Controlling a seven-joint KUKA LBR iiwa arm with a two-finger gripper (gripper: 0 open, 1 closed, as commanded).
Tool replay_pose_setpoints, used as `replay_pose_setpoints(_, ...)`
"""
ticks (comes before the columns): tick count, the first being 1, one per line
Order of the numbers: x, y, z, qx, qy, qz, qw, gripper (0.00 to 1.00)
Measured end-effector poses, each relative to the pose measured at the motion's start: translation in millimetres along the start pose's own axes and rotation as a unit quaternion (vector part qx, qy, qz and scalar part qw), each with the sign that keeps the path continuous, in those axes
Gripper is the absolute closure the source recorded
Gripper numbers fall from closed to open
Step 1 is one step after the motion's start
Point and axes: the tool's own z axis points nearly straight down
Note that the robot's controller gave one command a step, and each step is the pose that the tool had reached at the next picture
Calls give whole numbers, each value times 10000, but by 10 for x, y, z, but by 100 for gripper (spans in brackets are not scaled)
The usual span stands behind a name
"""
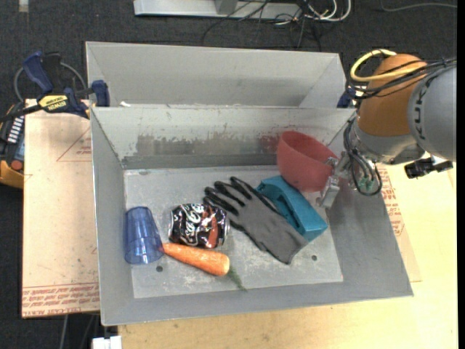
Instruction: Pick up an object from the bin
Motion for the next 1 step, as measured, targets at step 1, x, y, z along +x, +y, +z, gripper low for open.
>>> replay_pose_setpoints(1, 11, -2, -157, 2, 7, -4, 10000, 100)
